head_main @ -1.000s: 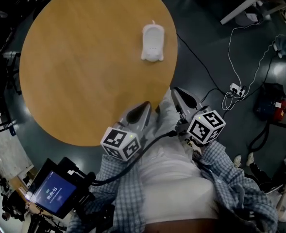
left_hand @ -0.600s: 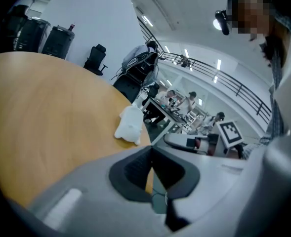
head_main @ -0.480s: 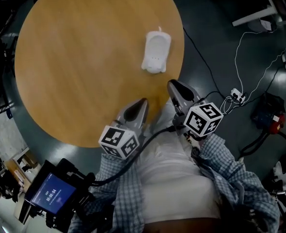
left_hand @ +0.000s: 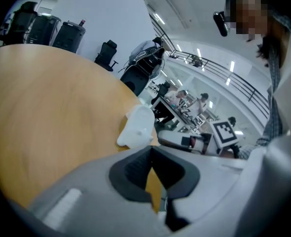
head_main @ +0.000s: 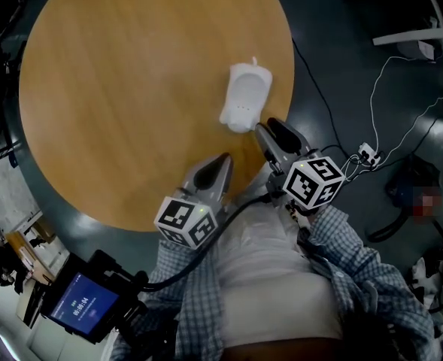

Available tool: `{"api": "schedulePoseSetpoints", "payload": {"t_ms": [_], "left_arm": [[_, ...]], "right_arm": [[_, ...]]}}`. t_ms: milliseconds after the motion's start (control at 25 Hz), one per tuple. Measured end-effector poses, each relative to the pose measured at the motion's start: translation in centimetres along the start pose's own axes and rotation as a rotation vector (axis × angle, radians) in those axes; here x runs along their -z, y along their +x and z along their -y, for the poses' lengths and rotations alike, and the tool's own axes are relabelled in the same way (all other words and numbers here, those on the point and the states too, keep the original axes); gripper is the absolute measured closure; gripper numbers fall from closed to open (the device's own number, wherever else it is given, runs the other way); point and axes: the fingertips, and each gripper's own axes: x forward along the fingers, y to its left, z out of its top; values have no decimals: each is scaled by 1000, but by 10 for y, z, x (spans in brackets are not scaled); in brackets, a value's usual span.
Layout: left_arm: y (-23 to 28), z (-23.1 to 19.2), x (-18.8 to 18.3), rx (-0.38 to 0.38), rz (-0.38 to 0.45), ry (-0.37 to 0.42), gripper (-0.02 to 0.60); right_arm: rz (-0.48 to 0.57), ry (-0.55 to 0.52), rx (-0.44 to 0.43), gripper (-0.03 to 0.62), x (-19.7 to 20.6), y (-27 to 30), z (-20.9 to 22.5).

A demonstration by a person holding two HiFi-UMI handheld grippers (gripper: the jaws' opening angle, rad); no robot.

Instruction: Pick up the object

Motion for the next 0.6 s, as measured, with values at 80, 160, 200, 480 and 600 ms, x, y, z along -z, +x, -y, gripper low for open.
{"api": "schedulePoseSetpoints", "payload": {"t_ms": [80,160,200,480,600], "left_arm": [[5,-3,-1,-10,2,-18,578],[9,-5,-1,-23,1,-31,578],[10,-7,-2,-30,1,-37,578],[13,-15,-9,-53,-11,-64,578],[12,-18,-11,-64,-10,-69,578]], "right_arm": [[-7,5,-2,427,-4,6,7],[-17,9,-3,414,-7,12,12],[-22,13,-5,414,-9,15,14],[-56,55,-16,413,-16,35,15],[-77,59,-6,415,-17,37,15]]}}
